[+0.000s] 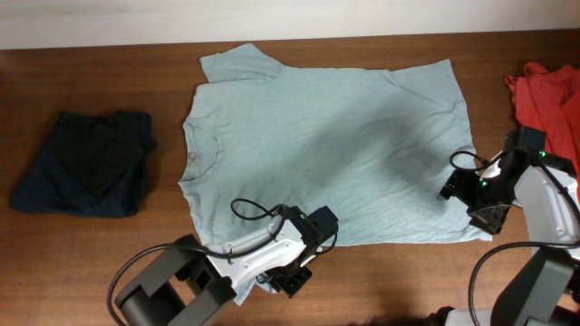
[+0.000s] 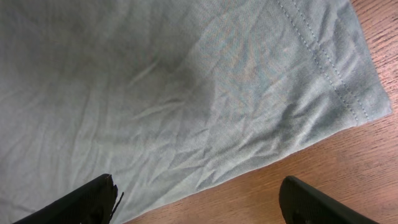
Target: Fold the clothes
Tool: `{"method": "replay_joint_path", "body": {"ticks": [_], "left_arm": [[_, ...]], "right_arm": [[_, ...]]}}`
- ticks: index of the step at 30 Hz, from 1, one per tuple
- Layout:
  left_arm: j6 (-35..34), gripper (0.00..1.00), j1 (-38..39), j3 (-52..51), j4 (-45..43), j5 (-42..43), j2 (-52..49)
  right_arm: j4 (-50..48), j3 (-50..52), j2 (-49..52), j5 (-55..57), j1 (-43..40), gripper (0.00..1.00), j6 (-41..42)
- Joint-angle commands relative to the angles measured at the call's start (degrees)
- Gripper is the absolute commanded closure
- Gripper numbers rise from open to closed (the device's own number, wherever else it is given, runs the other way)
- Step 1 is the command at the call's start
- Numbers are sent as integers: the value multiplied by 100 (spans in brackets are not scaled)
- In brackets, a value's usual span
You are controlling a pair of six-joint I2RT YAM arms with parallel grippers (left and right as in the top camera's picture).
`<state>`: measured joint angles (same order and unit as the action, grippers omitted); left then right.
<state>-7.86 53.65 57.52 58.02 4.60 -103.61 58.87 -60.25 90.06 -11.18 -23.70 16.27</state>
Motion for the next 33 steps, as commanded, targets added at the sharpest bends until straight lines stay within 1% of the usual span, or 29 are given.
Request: {"method": "replay_joint_path", "body": {"ticks": [1, 2, 4, 7, 9, 12, 15, 16, 19, 22, 24, 28, 29, 33], "left_arm": [[107, 100, -9, 138, 334, 151, 24], [107, 100, -9, 286, 551, 170, 24], [210, 100, -11, 896, 1296, 162, 46], [501, 100, -11, 1486, 1725, 157, 168], [538, 100, -31, 1657, 1853, -33, 214], [535, 100, -33, 1683, 1947, -389, 219], [542, 100, -57, 1683, 1989, -402, 219], [540, 100, -57, 1685, 1989, -400, 219], [535, 100, -57, 1683, 2037, -398, 219], [535, 100, -57, 1683, 2072, -400, 219], [538, 100, -57, 1683, 2070, -402, 219], [535, 100, -57, 1683, 2072, -400, 219], [538, 100, -57, 1683, 2072, -400, 219], [540, 100, -57, 1683, 2072, -402, 219]], "right_arm": [[2, 15, -48, 94, -37, 11, 7], [2, 15, -48, 94, -37, 12, 7], [-50, 20, -48, 94, -37, 11, 11], [-133, 37, -48, 92, -37, 9, 74], [-129, 76, -48, 92, -37, 9, 76], [-179, 262, -48, 101, -39, 9, 140], [-551, 625, -48, 101, -39, 9, 568], [-623, 680, -48, 103, -39, 9, 597], [-990, 962, -48, 382, -70, 9, 879], [-1139, 1019, -48, 522, -284, 9, 960], [-1113, 1016, -48, 549, -619, 11, 850], [-1086, 1016, -48, 474, -1320, 12, 734], [-1071, 1016, -48, 367, -1499, 14, 737], [-1075, 1021, -48, 284, -1679, 15, 734]]}}
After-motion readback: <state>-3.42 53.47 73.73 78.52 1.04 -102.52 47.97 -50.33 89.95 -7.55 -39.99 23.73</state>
